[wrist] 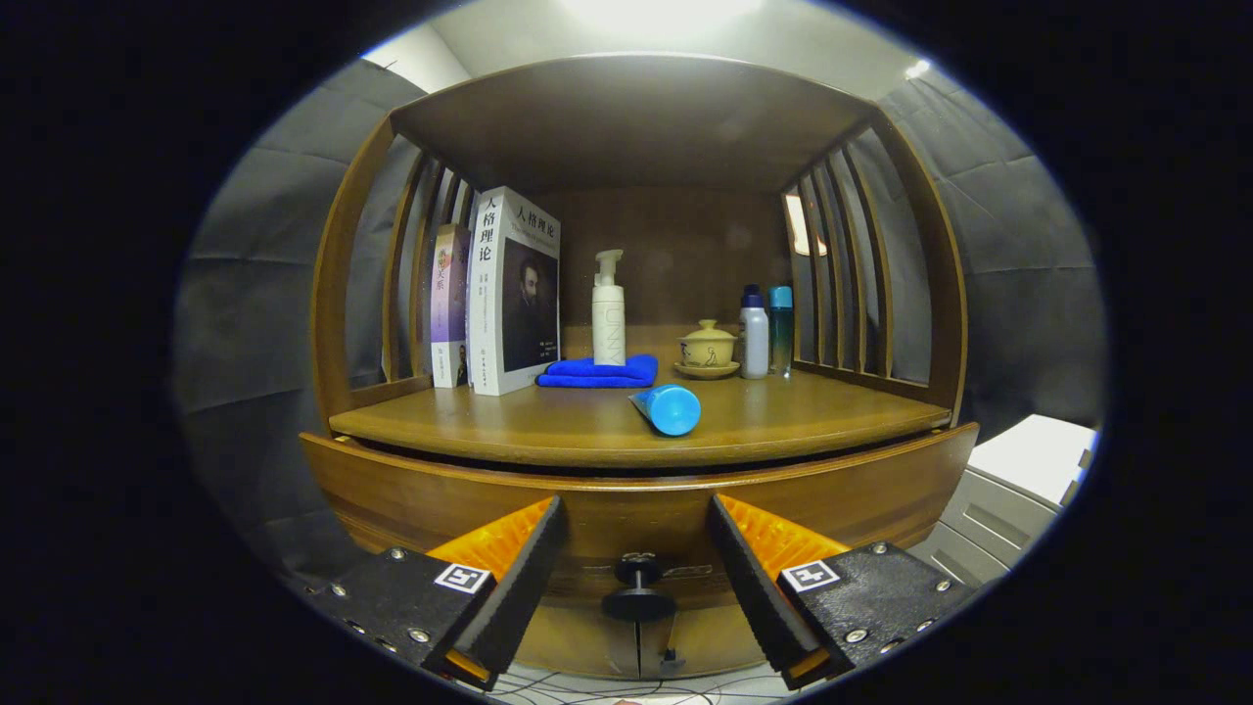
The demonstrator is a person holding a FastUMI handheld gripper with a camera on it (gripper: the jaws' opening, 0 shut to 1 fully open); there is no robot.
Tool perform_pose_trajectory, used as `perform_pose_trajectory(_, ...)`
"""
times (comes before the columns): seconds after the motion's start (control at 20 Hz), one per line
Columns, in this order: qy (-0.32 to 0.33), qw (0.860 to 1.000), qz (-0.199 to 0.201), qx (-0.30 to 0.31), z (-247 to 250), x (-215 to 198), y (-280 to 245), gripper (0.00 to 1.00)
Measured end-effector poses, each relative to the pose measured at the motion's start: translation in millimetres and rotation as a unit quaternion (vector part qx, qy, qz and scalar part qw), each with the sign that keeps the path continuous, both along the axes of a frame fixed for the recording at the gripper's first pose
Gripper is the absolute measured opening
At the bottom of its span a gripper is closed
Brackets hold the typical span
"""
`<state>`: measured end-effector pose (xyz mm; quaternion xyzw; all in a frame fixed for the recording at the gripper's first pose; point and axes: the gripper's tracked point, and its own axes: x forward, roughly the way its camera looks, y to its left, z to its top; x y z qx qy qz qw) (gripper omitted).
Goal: Pull open the drawer, take out the items inside it, and place them on the countertop above the cabinet.
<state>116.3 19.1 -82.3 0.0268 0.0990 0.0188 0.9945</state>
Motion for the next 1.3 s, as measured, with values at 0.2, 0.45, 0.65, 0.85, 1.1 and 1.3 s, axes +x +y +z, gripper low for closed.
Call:
perform_pose_trajectory(0.2,-0.001,1.000,0.001,0.000,-1.8,12.7,0.9,0.93)
perform_pose_trajectory(0.45,-0.010,1.000,-0.007,0.000,-3.4,16.7,-0.5,0.95)
perform_pose_trajectory(0.65,-0.011,0.999,-0.027,-0.017,12.0,5.2,-15.7,0.95)
perform_pose_trajectory(0.85,-0.025,0.998,-0.035,-0.034,46.4,-20.7,-22.9,0.95)
perform_pose_trajectory(1.1,-0.050,0.995,-0.043,-0.069,81.6,-62.9,-19.7,0.95)
perform_pose_trajectory(1.3,-0.065,0.995,-0.046,-0.063,91.5,-98.5,-15.5,0.95)
